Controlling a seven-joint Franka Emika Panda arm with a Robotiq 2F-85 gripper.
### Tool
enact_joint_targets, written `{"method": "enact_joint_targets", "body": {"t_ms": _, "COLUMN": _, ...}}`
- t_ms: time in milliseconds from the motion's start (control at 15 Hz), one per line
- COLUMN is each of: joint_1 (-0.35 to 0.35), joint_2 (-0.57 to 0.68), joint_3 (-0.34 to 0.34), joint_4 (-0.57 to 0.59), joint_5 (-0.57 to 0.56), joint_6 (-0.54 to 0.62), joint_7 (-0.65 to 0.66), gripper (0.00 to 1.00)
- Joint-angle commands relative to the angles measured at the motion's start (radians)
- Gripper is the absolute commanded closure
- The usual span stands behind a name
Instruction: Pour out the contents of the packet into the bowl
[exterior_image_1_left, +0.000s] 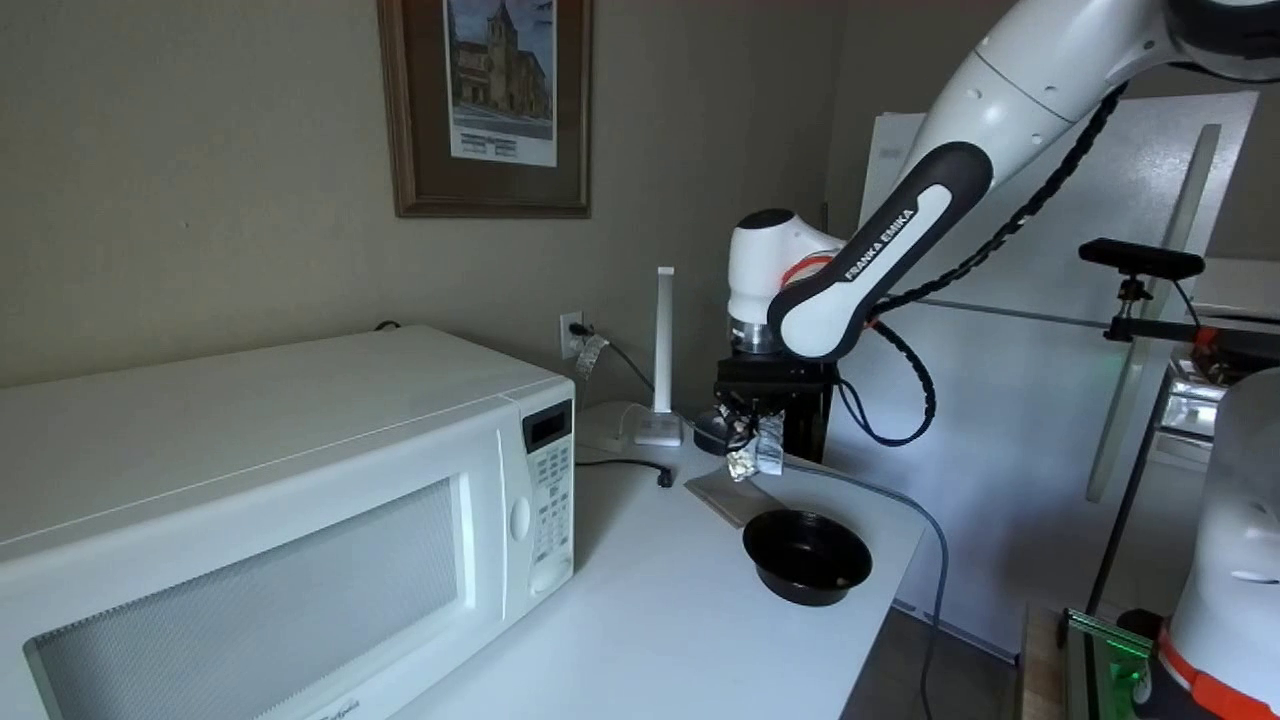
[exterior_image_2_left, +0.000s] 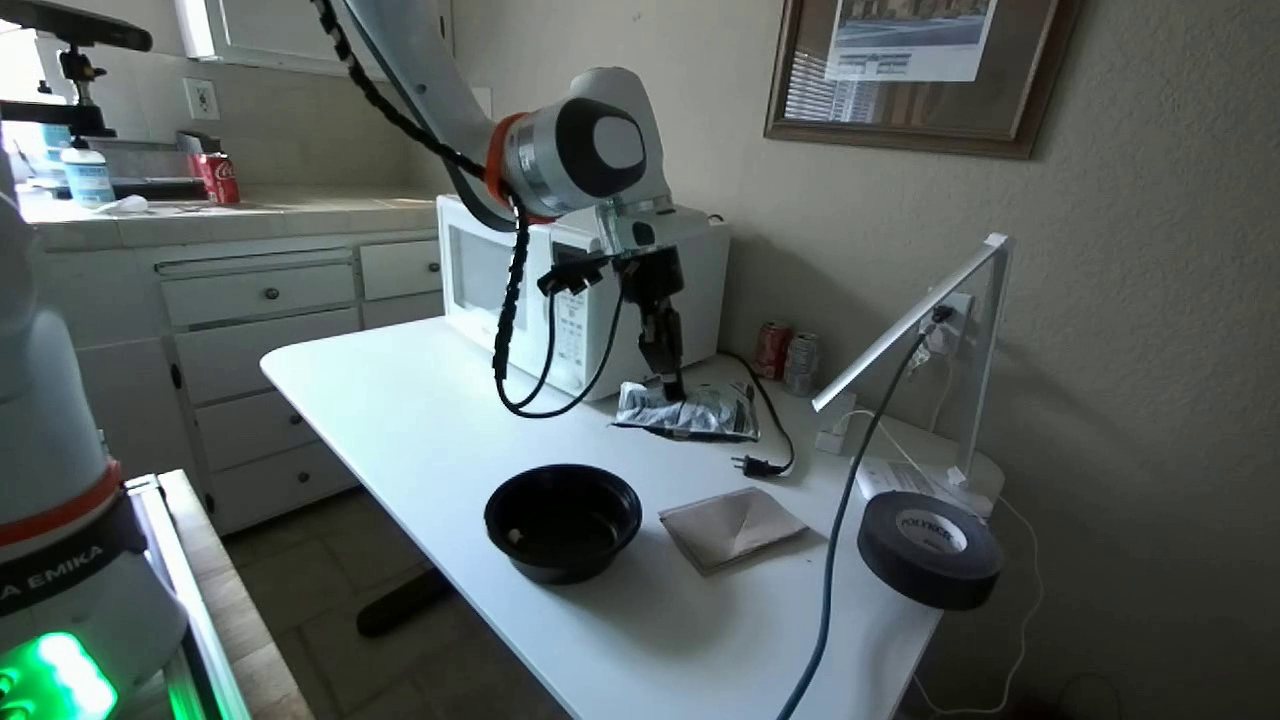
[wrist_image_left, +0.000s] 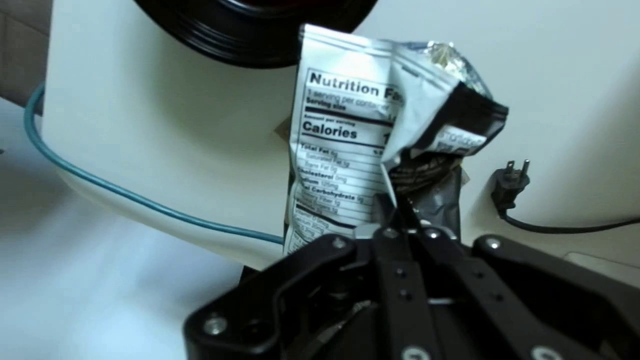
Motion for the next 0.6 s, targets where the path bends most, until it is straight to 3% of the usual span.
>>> {"method": "enact_joint_targets", "body": {"t_ms": 0, "joint_1": -0.058, "joint_2": -0.13, "joint_3": 0.063, "joint_4": -0.102, "joint_5": -0.149, "joint_6": -0.086, "joint_7": 0.114, "gripper": 1.0}}
{"method": "enact_joint_targets", "body": {"t_ms": 533, "joint_1": -0.158, "joint_2": -0.233, "joint_3": 0.186, "joint_4": -0.232, "joint_5": -0.379, "joint_6": -0.102, "joint_7": 0.352, "gripper": 1.0}}
